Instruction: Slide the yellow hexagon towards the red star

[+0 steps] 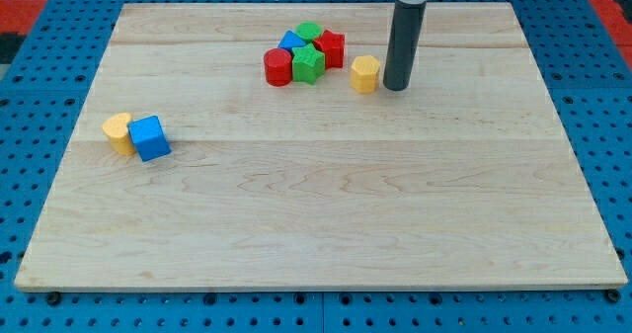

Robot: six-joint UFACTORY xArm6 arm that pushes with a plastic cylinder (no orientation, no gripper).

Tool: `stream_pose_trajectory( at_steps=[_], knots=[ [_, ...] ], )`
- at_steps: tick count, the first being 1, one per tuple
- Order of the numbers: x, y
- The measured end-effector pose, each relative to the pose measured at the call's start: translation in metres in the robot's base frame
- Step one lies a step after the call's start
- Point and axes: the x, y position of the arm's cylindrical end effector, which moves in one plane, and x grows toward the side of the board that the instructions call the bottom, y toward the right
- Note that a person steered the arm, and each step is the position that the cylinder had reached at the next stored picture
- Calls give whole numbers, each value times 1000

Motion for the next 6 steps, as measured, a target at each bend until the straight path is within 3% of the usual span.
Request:
stream_pose_trajectory(
  at_steps=[6],
  knots=[
    [-9,-25]
  ],
)
